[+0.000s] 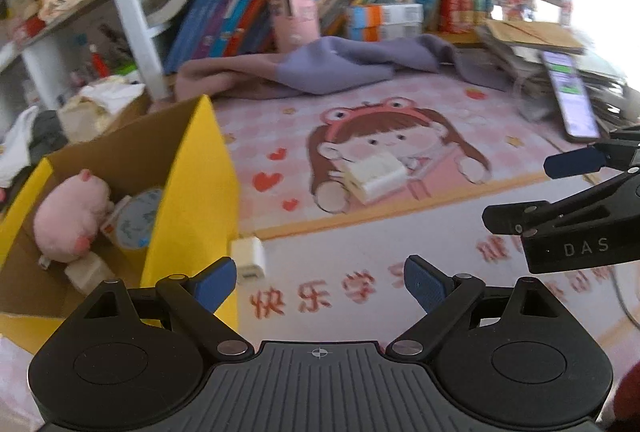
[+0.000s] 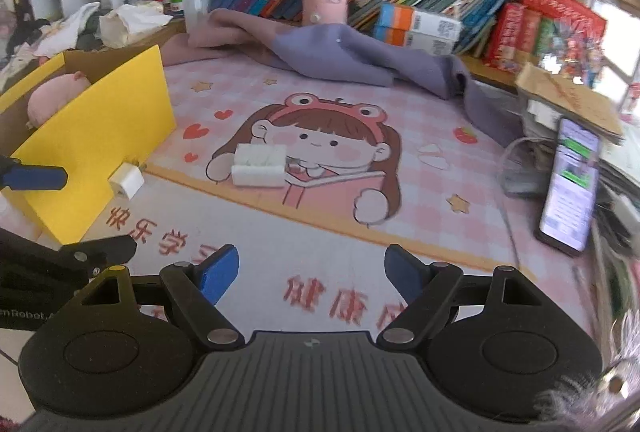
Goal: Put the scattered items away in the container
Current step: 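Move both open grippers toward the white chargers on the mat, then close the left gripper on a small white charger while the right grasps a larger white charger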
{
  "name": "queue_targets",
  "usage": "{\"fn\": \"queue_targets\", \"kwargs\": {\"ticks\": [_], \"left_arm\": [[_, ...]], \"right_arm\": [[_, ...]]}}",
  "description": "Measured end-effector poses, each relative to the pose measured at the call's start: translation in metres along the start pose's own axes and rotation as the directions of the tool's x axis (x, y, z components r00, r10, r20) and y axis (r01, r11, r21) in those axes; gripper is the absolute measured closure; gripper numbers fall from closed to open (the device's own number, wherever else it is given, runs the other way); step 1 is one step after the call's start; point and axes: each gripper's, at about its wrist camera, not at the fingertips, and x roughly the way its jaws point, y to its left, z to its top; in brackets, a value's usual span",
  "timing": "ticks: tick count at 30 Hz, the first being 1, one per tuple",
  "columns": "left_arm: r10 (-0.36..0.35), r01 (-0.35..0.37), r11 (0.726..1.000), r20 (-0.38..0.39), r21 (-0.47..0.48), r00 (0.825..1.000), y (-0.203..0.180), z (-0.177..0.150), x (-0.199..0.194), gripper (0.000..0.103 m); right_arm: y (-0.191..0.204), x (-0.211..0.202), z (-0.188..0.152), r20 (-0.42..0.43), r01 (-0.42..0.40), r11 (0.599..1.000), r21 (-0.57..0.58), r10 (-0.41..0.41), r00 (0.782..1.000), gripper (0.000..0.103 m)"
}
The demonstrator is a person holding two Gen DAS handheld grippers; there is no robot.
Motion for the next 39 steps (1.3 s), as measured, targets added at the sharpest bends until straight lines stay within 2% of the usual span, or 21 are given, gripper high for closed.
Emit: {"fn": "queue_targets", "kwargs": {"ticks": [6,12,24,28,29,31,33,36,39], "left_arm": [[0.088,-0.088,0.996,-0.013,0.000,0.996,-0.003,0.012,0.016,0.010],[0.050,-0.049,0.999,-0.018,0.011,0.999,-0.018,0.020,0.027,0.010],[0.143,-0.151,0.985,-0.084,-0.089,0.986,0.001,0.018,0.045,0.013],[0.134,-0.152,0.976,-0.120,-0.155,0.984,0.008,0.018,0.057,0.014],[0.136,-0.157,0.974,-0.126,-0.166,0.983,0.009,0.018,0.061,0.015],[0.162,-0.188,0.964,-0.144,-0.189,0.976,0.010,0.018,0.071,0.030],[0.192,-0.229,0.946,-0.170,-0.230,0.966,0.014,0.018,0.081,0.036],[0.227,-0.263,0.930,-0.159,-0.257,0.961,0.014,0.019,0.085,0.036],[0.252,-0.284,0.927,-0.155,-0.245,0.955,0.013,0.019,0.088,0.036]], "right_arm": [[-0.005,0.039,0.025,-0.009,-0.105,0.994,-0.014,0.105,0.994,0.024],[-0.003,0.064,0.048,-0.007,-0.169,0.985,-0.040,0.169,0.986,0.024],[0.002,0.098,0.068,-0.040,-0.246,0.968,-0.059,0.244,0.969,0.024],[0.009,0.110,0.068,-0.058,-0.258,0.963,-0.075,0.254,0.965,0.024],[0.011,0.113,0.069,-0.062,-0.257,0.963,-0.077,0.253,0.965,0.024],[0.013,0.120,0.070,-0.073,-0.251,0.965,-0.079,0.245,0.967,0.024],[0.015,0.126,0.071,-0.085,-0.247,0.966,-0.077,0.241,0.967,0.025],[0.016,0.131,0.073,-0.093,-0.245,0.966,-0.086,0.237,0.967,0.029],[0.015,0.132,0.073,-0.088,-0.241,0.966,-0.097,0.232,0.969,0.033]]}}
